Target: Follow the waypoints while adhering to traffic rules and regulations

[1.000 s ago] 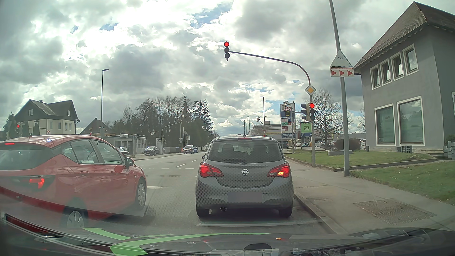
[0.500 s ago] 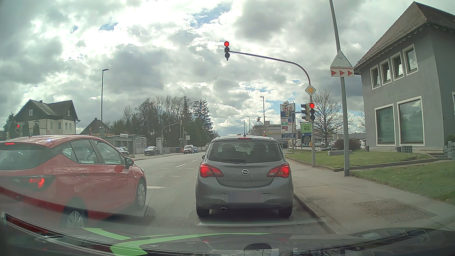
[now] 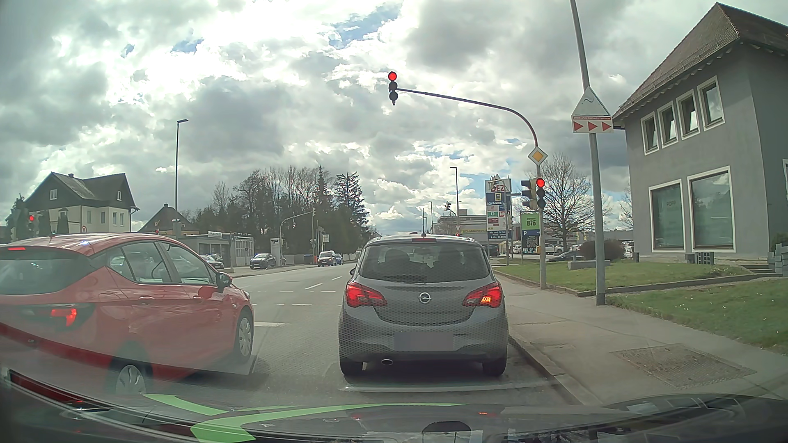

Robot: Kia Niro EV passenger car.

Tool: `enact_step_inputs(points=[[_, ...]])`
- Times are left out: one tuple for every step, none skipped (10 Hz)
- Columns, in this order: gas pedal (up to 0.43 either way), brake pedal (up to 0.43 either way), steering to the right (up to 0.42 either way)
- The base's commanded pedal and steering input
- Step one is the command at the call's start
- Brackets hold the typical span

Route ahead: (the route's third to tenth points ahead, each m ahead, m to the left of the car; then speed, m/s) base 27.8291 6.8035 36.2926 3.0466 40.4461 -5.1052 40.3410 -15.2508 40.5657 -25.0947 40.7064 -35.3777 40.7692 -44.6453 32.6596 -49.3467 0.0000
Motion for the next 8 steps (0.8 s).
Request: enact_step_inputs(points=[[0.000, 0.317, -0.003], [0.000, 0.317, -0.004], [0.000, 0.317, -0.003], [0.000, 0.317, -0.004], [0.000, 0.317, -0.003], [0.000, 0.317, -0.004], [0.000, 0.317, -0.004], [0.000, 0.317, -0.004]])
